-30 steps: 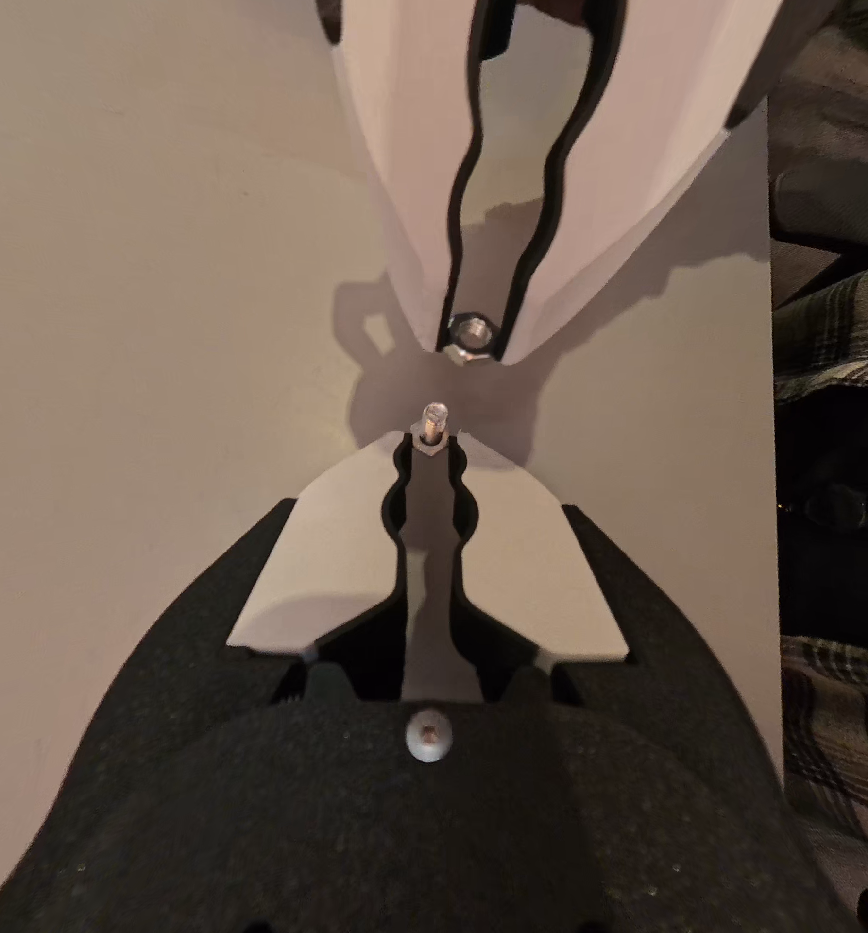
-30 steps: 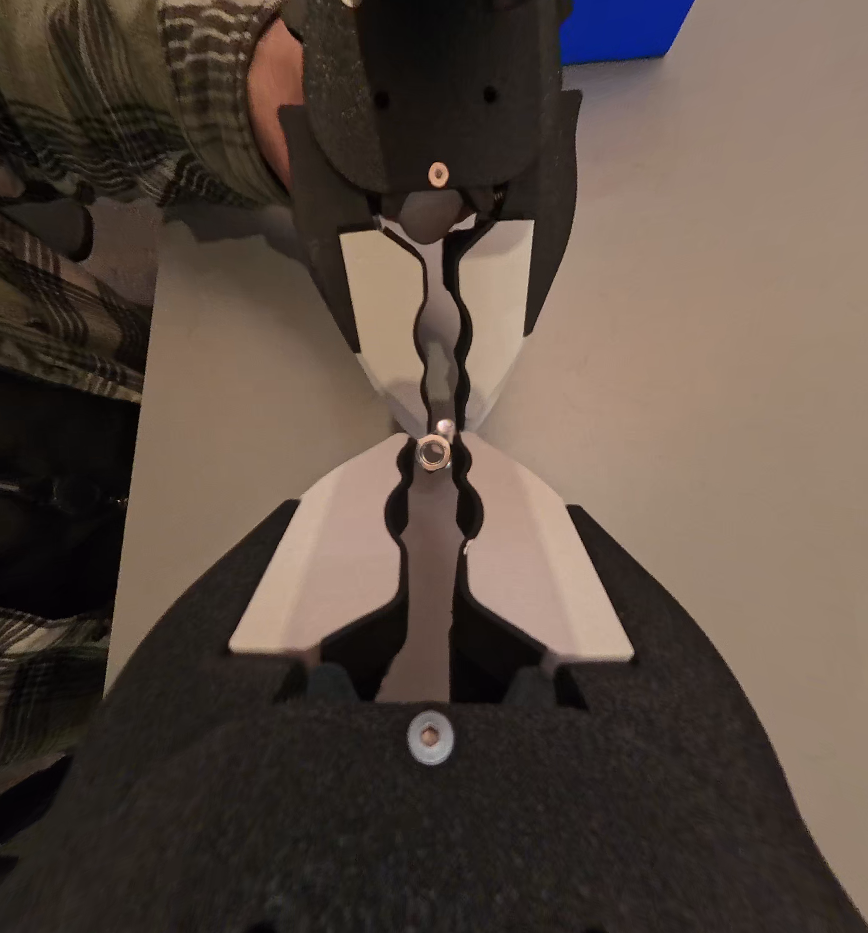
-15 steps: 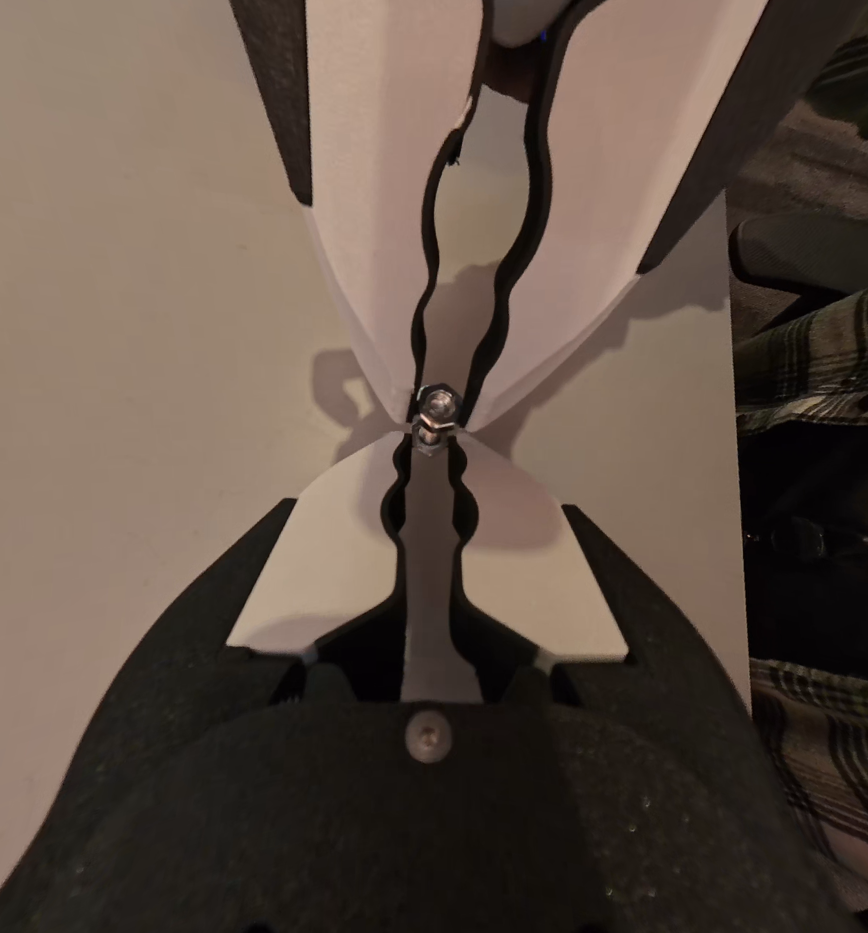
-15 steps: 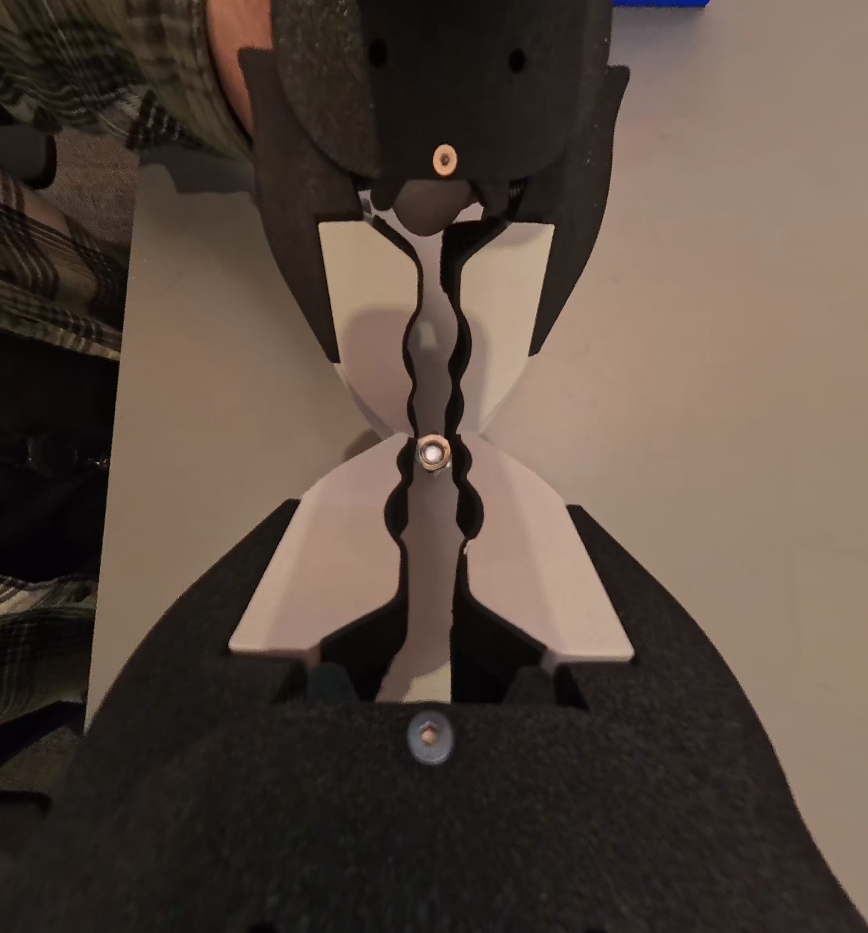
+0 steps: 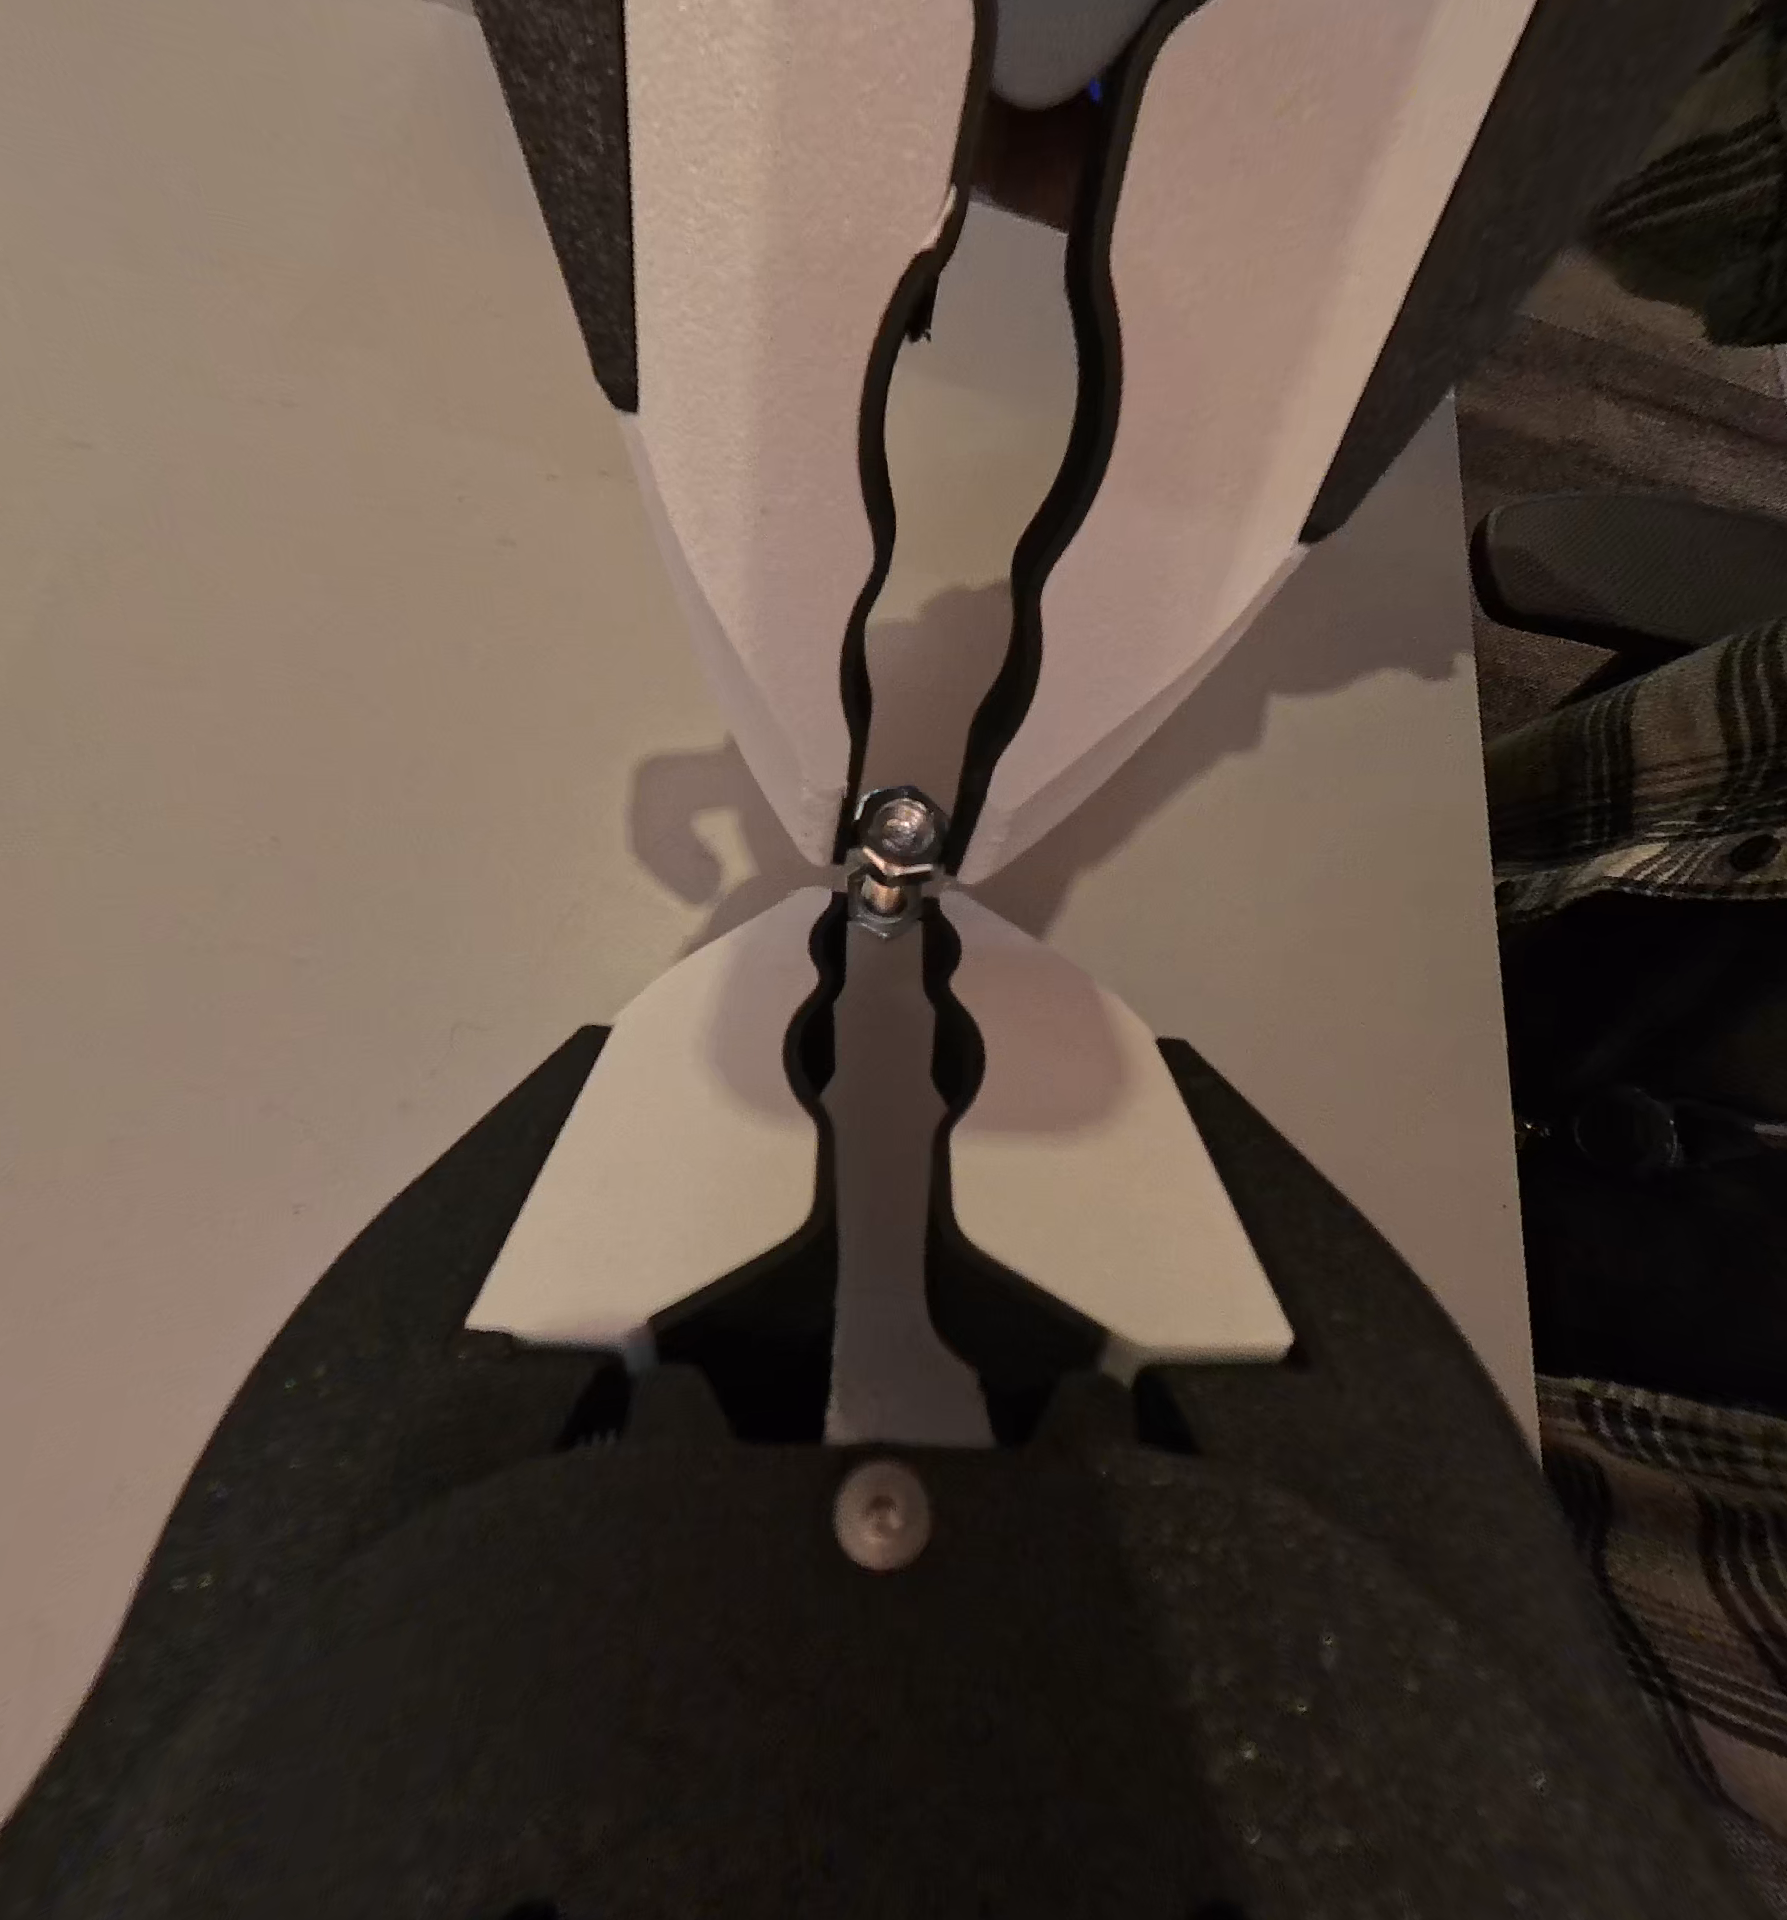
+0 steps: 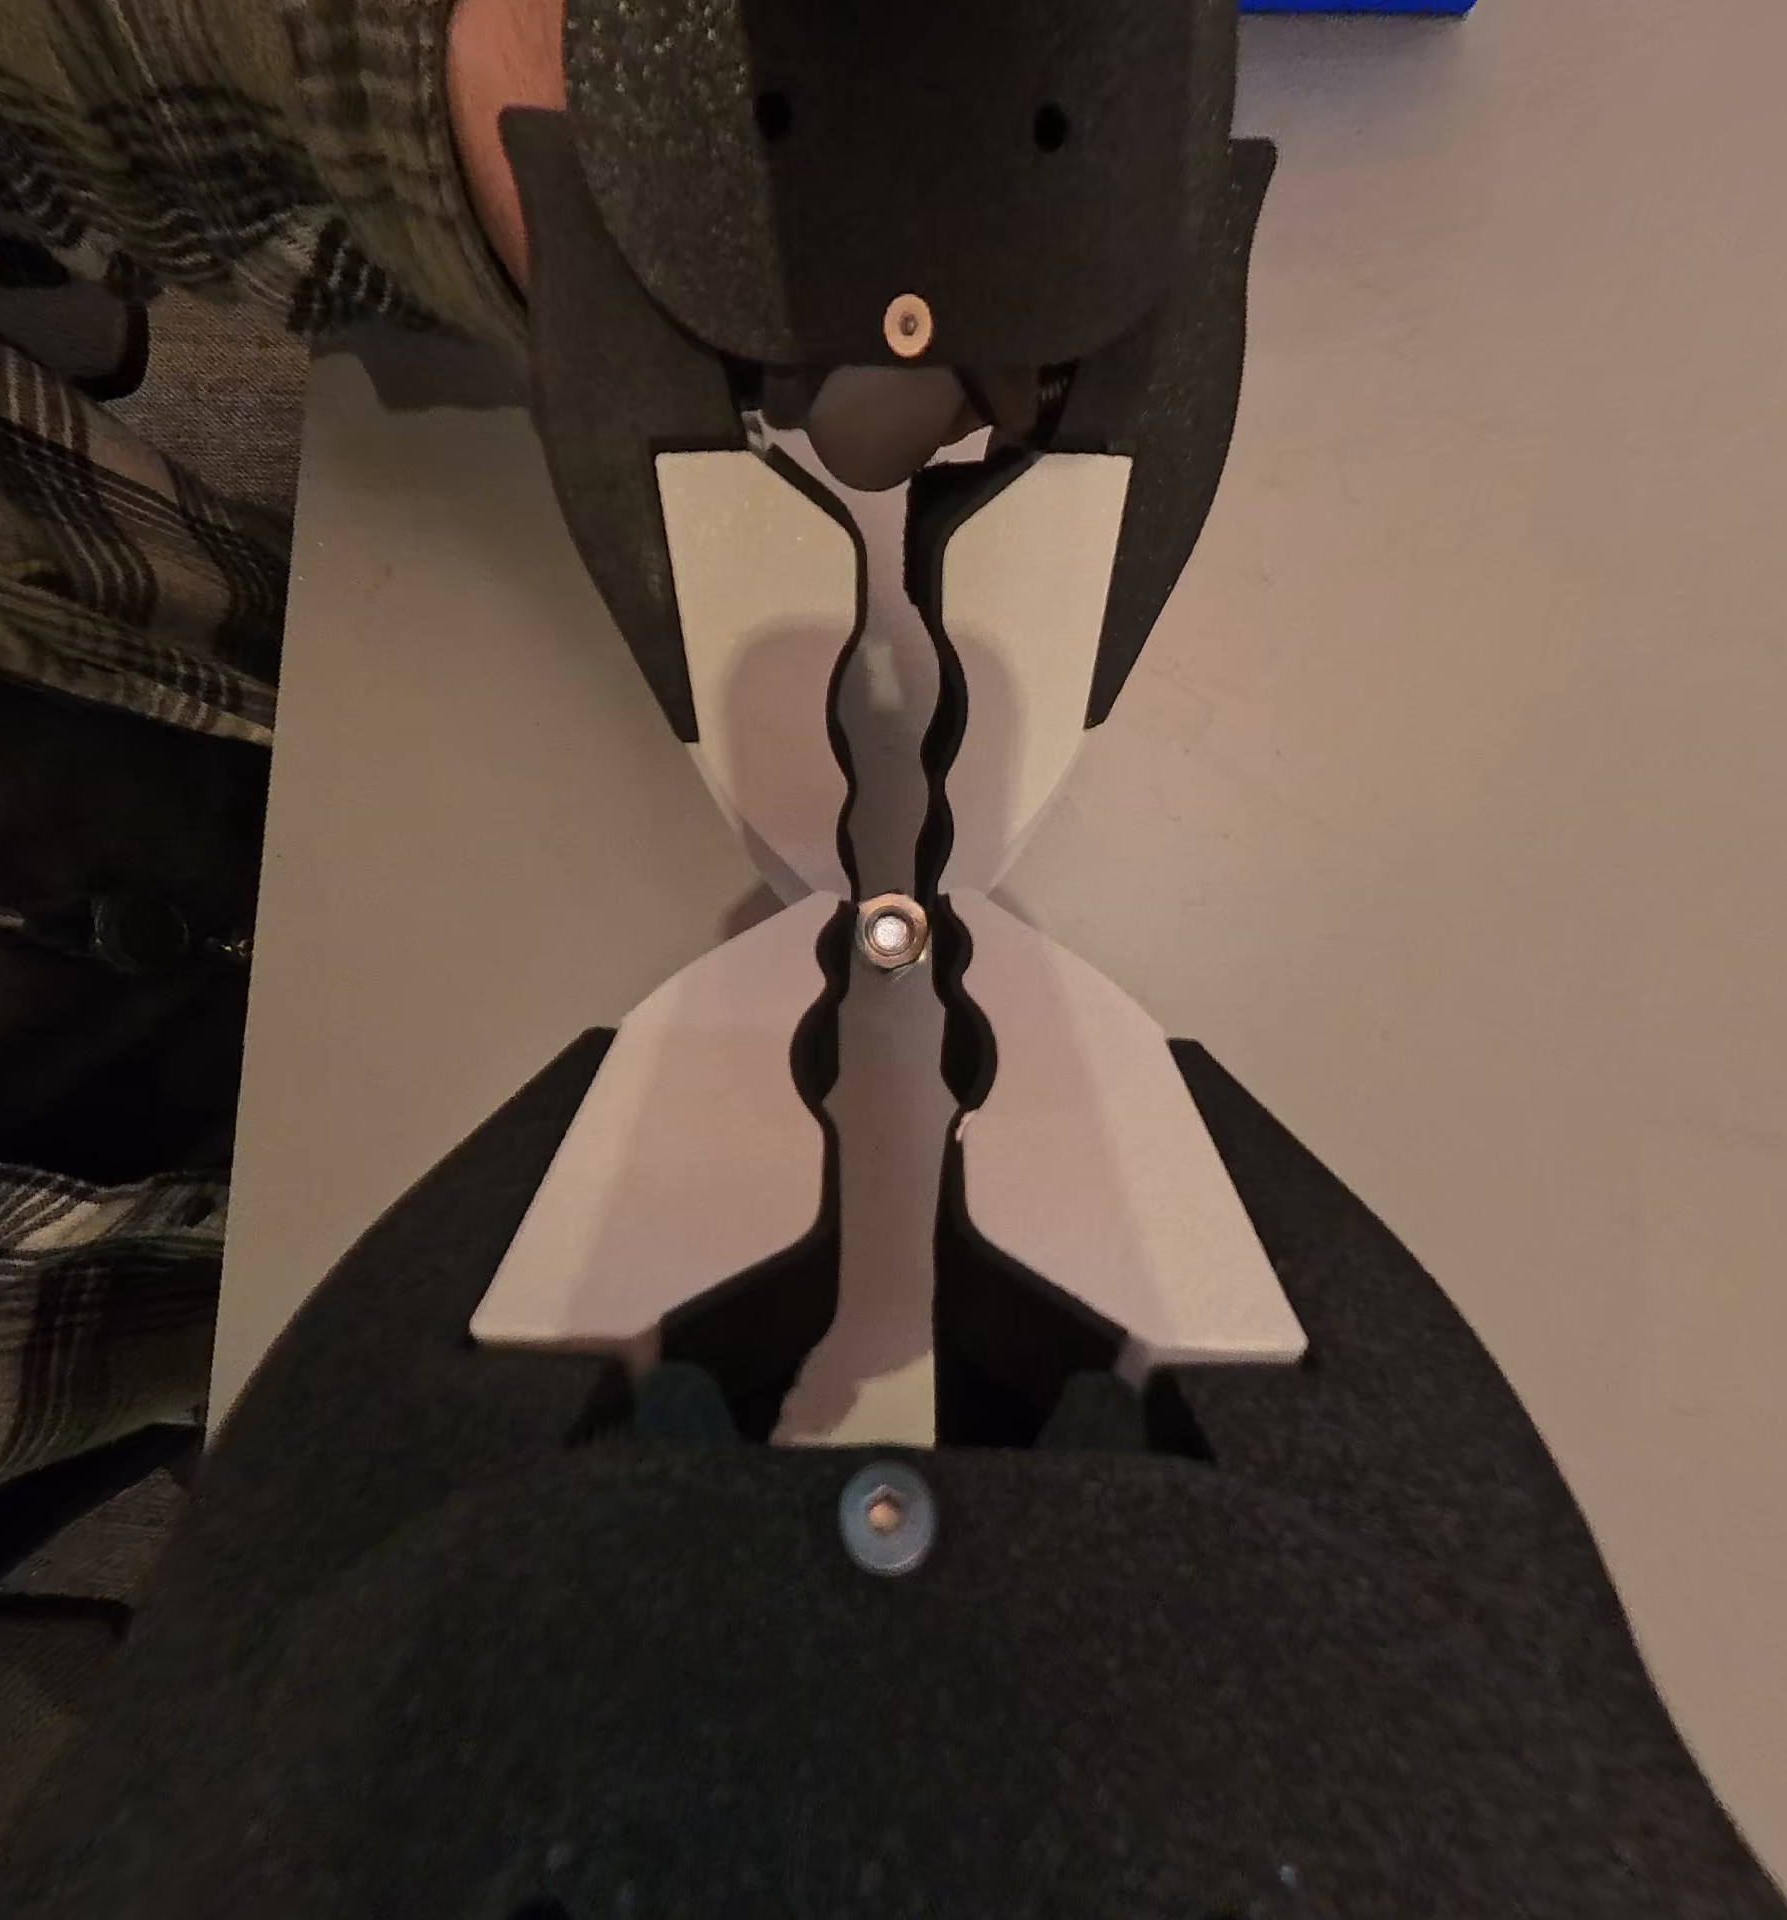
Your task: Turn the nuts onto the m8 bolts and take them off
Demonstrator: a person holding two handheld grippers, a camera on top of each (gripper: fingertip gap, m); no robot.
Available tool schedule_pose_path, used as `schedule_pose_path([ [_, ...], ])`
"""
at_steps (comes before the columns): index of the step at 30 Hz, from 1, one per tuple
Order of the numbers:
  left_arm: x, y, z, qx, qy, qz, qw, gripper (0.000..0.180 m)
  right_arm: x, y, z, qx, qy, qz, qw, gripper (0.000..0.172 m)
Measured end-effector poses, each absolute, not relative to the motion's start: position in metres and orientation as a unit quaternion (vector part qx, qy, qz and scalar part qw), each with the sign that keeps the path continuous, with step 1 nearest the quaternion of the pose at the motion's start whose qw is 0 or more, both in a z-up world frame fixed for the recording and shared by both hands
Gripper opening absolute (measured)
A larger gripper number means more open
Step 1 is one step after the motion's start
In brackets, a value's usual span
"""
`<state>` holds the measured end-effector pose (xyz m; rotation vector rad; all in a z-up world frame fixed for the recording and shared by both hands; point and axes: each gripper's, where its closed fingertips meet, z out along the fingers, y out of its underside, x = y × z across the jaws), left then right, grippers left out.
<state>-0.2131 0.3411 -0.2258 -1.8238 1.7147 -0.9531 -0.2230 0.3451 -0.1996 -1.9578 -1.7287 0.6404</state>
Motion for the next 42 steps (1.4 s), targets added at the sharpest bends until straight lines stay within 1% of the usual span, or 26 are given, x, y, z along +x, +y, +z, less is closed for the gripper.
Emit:
schedule_pose_path([
  [8, -0.212, 0.341, -0.225, -0.661, 0.623, -0.349, 0.230, 0.014, -0.222, 0.347, -0.198, -0.709, -0.622, 0.239, 0.232, 0.018],
  [12, -0.211, 0.341, -0.224, -0.660, 0.622, -0.354, 0.229, 0.014, -0.222, 0.348, -0.194, -0.708, -0.617, 0.246, 0.240, 0.026],
  [14, -0.210, 0.342, -0.221, -0.659, 0.619, -0.360, 0.229, 0.014, -0.222, 0.348, -0.188, -0.707, -0.609, 0.259, 0.249, 0.034],
  [15, -0.210, 0.342, -0.219, -0.658, 0.618, -0.365, 0.228, 0.014, -0.221, 0.349, -0.185, -0.707, -0.603, 0.264, 0.257, 0.040],
  [16, -0.210, 0.342, -0.217, -0.656, 0.616, -0.371, 0.227, 0.014, -0.220, 0.352, -0.180, -0.710, -0.592, 0.268, 0.272, 0.052],
  [17, -0.211, 0.343, -0.213, -0.654, 0.614, -0.379, 0.227, 0.014, -0.218, 0.353, -0.173, -0.709, -0.577, 0.286, 0.288, 0.061],
  [19, -0.214, 0.347, -0.202, -0.651, 0.609, -0.391, 0.230, 0.013, -0.218, 0.352, -0.150, -0.696, -0.526, 0.357, 0.334, 0.072],
  [21, -0.217, 0.350, -0.190, -0.646, 0.606, -0.402, 0.233, 0.013, -0.211, 0.357, -0.129, -0.678, -0.470, 0.410, 0.389, 0.072],
  [23, -0.219, 0.352, -0.180, -0.643, 0.607, -0.401, 0.237, 0.013, -0.200, 0.366, -0.118, -0.673, -0.425, 0.423, 0.433, 0.073],
  [26, -0.220, 0.353, -0.169, -0.639, 0.610, -0.398, 0.246, 0.013, -0.193, 0.370, -0.108, -0.668, -0.385, 0.436, 0.465, 0.067],
  [27, -0.220, 0.352, -0.165, -0.637, 0.610, -0.400, 0.248, 0.013, -0.196, 0.363, -0.104, -0.656, -0.385, 0.455, 0.462, 0.065],
  [29, -0.220, 0.349, -0.158, -0.632, 0.610, -0.407, 0.252, 0.013, -0.205, 0.351, -0.104, -0.647, -0.401, 0.467, 0.450, 0.069],
  [31, -0.219, 0.346, -0.155, -0.630, 0.612, -0.407, 0.251, 0.013, -0.214, 0.341, -0.107, -0.645, -0.431, 0.458, 0.435, 0.074],
  [35, -0.218, 0.341, -0.154, -0.627, 0.617, -0.404, 0.250, 0.013, -0.222, 0.329, -0.110, -0.642, -0.483, 0.418, 0.423, 0.077],
  [40, -0.217, 0.338, -0.154, -0.624, 0.619, -0.407, 0.248, 0.013, -0.221, 0.326, -0.114, -0.649, -0.517, 0.373, 0.415, 0.071],
  [42, -0.216, 0.335, -0.154, -0.618, 0.622, -0.415, 0.245, 0.013, -0.219, 0.330, -0.110, -0.645, -0.513, 0.372, 0.428, 0.062],
])
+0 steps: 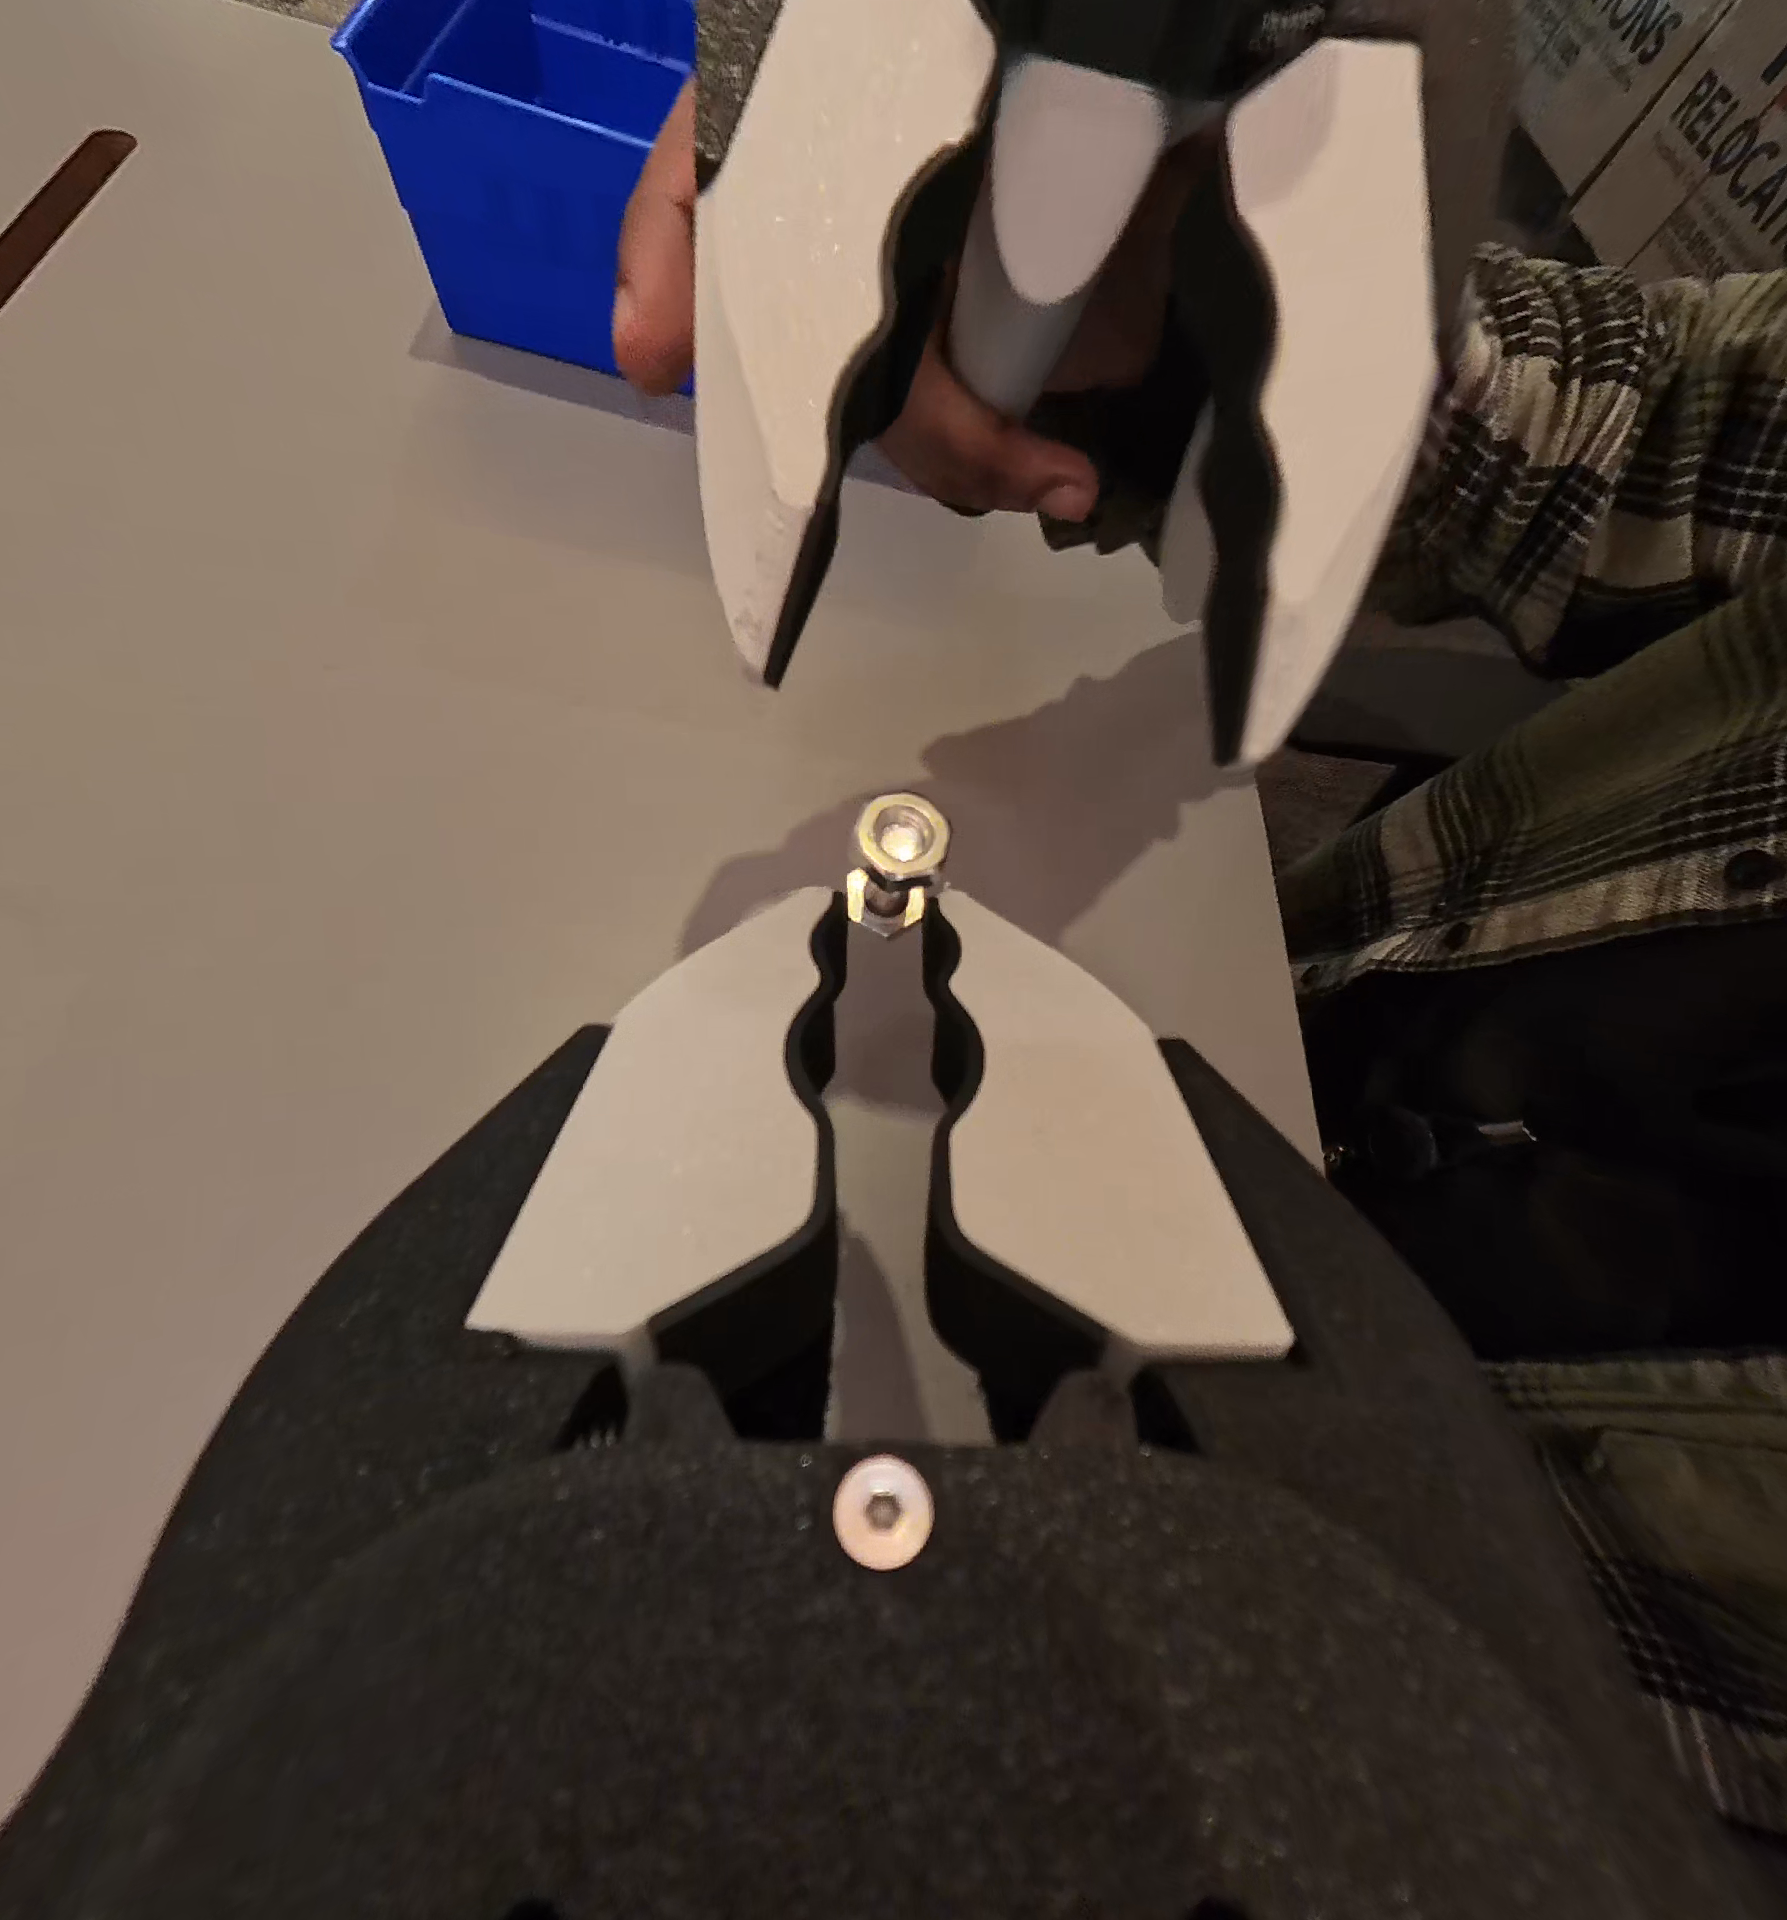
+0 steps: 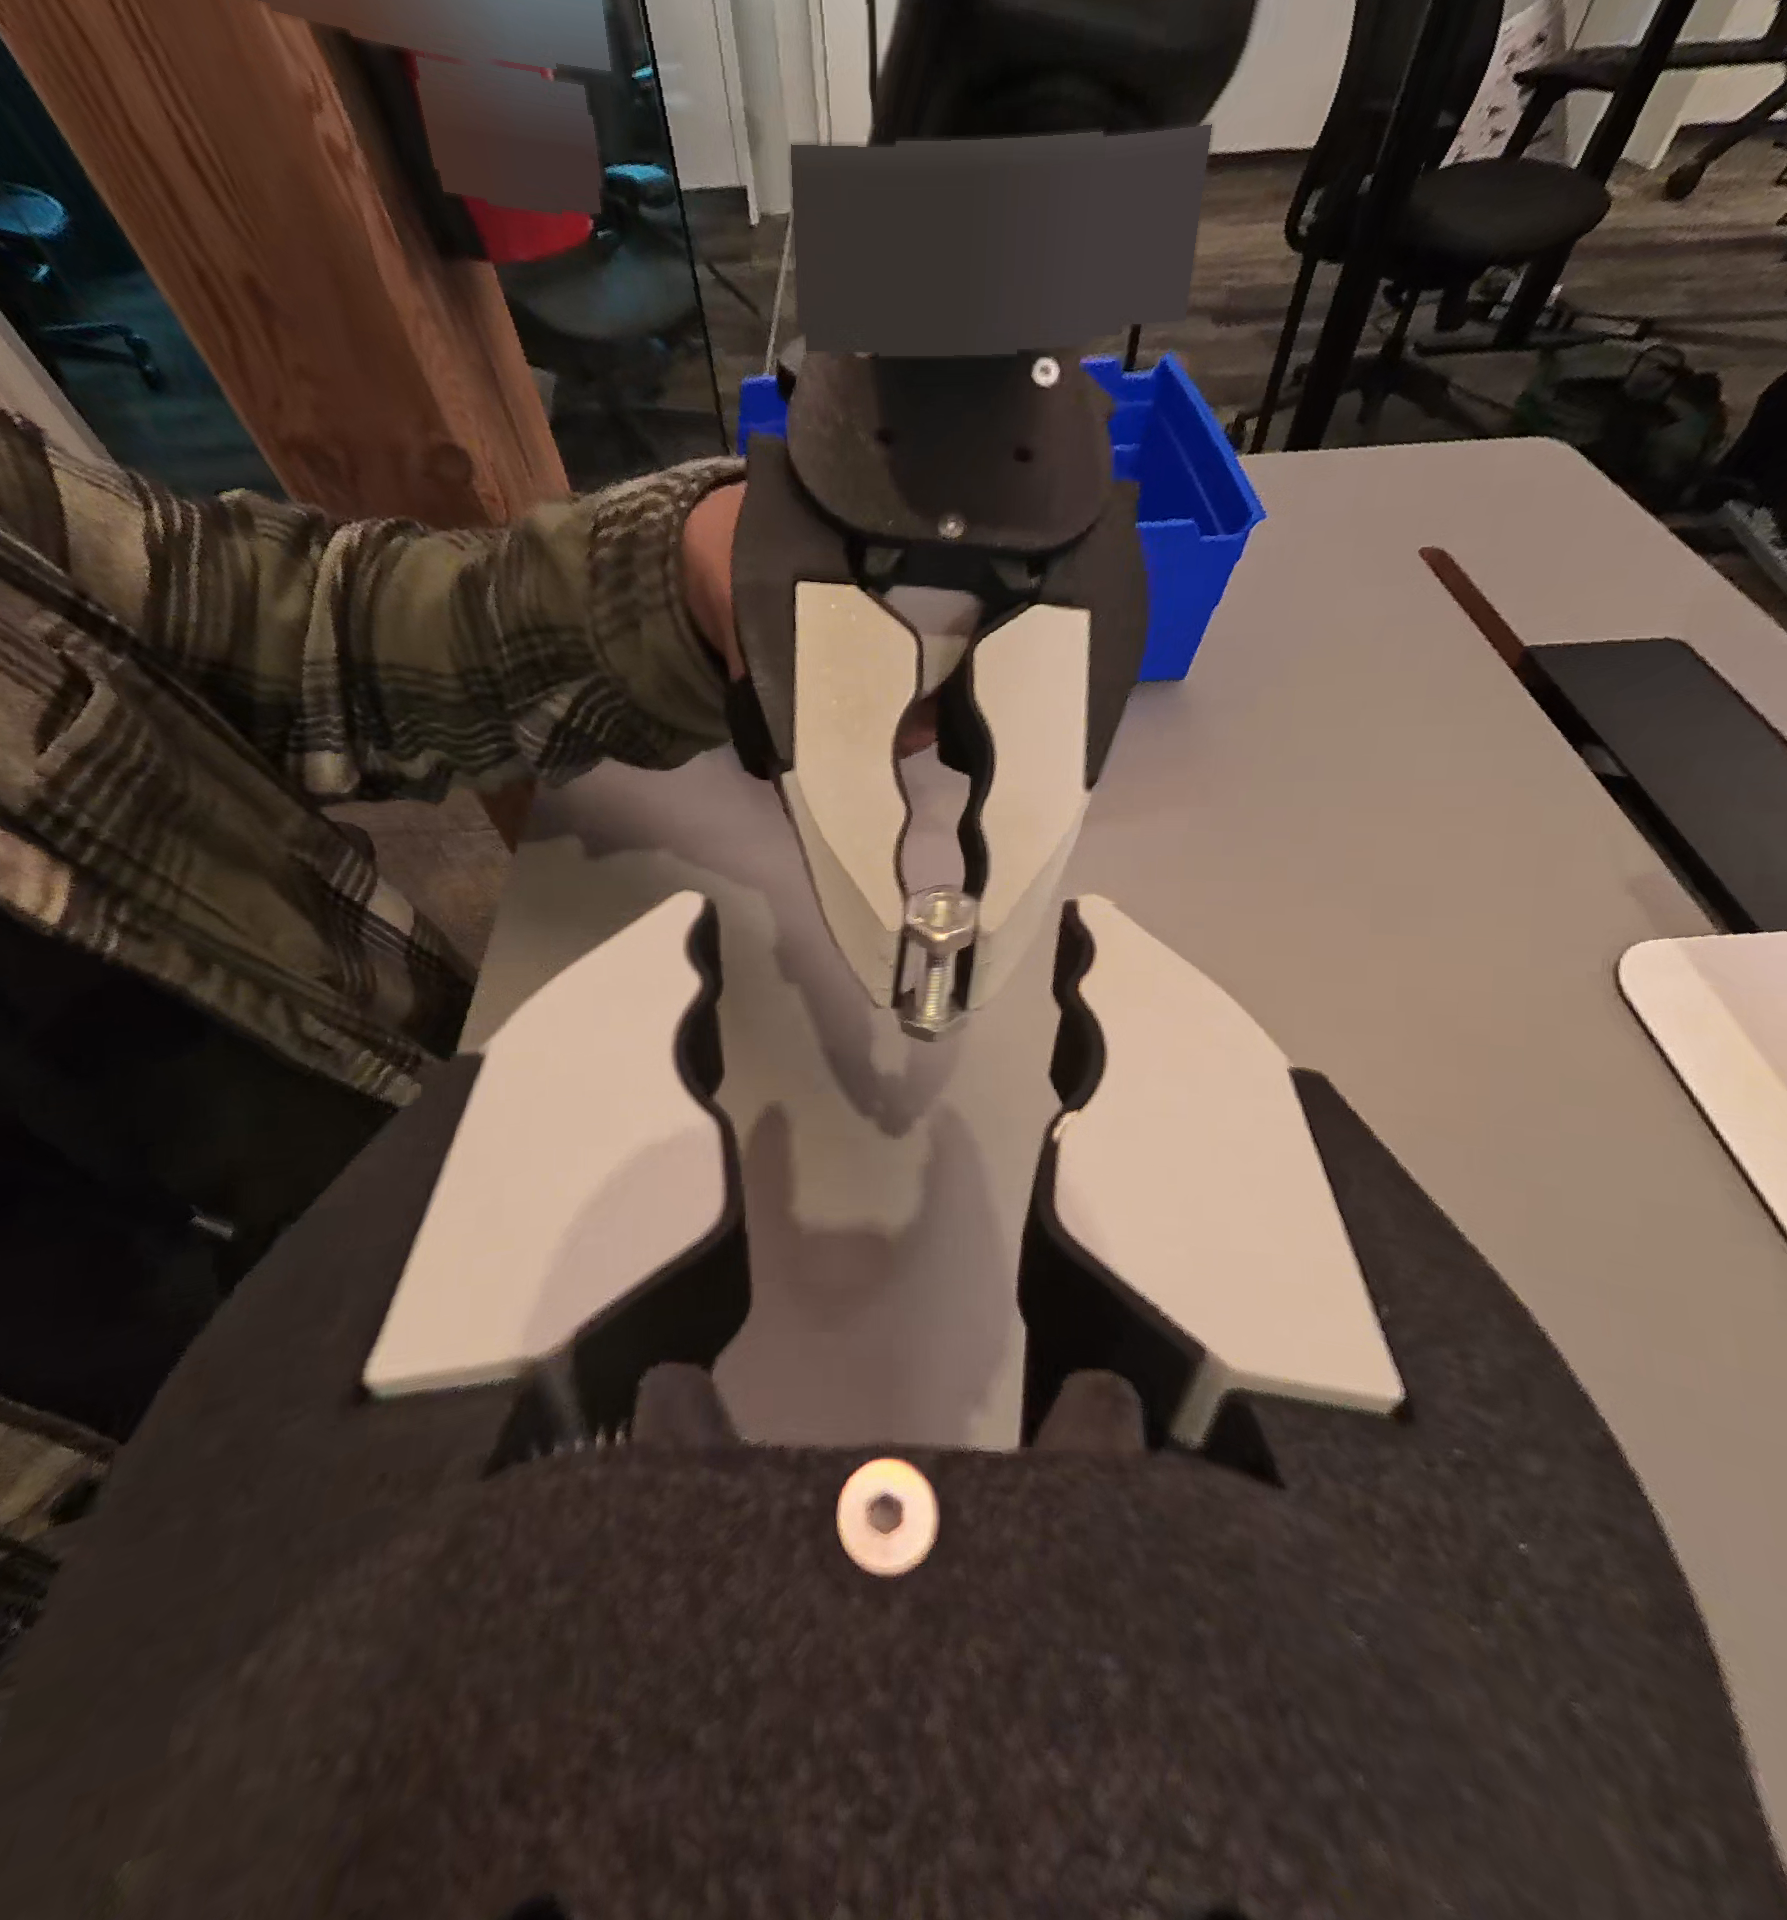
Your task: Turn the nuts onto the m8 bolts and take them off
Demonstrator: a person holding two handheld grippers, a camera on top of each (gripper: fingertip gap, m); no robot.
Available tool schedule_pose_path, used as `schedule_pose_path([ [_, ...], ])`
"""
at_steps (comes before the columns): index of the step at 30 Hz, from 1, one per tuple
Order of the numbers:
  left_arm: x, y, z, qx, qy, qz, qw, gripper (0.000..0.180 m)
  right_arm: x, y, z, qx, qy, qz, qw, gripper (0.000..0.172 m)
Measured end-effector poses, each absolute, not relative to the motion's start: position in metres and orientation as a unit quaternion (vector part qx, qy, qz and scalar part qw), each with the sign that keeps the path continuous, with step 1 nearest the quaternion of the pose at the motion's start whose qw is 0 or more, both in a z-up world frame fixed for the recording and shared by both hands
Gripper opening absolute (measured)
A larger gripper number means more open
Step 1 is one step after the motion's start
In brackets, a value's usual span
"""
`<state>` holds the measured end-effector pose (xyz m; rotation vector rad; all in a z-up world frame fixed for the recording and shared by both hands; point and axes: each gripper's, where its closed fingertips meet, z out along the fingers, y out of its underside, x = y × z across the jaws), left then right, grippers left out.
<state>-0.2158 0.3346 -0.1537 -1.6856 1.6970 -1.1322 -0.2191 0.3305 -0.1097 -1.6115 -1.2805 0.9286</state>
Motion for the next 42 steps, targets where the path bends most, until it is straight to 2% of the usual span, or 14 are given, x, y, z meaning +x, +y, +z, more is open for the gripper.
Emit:
schedule_pose_path([
  [4, -0.215, 0.331, -0.153, -0.613, 0.622, -0.422, 0.244, 0.013, -0.215, 0.337, -0.113, -0.650, -0.502, 0.386, 0.422, 0.045],
  [10, -0.215, 0.331, -0.154, -0.614, 0.622, -0.421, 0.242, 0.014, -0.219, 0.337, -0.126, -0.665, -0.510, 0.380, 0.391, 0.034],
  [19, -0.212, 0.328, -0.160, -0.615, 0.632, -0.409, 0.236, 0.013, -0.225, 0.335, -0.133, -0.672, -0.531, 0.370, 0.359, 0.026],
  [23, -0.212, 0.329, -0.160, -0.614, 0.630, -0.411, 0.238, 0.014, -0.220, 0.335, -0.126, -0.670, -0.522, 0.377, 0.370, 0.036],
  [26, -0.213, 0.331, -0.157, -0.612, 0.624, -0.421, 0.242, 0.013, -0.212, 0.333, -0.126, -0.665, -0.515, 0.388, 0.376, 0.030],
  [37, -0.210, 0.328, -0.156, -0.609, 0.632, -0.413, 0.243, 0.014, -0.215, 0.334, -0.125, -0.663, -0.515, 0.387, 0.382, 0.027],
  [42, -0.209, 0.327, -0.156, -0.609, 0.635, -0.406, 0.246, 0.014, -0.218, 0.330, -0.126, -0.660, -0.529, 0.381, 0.373, 0.018],
])
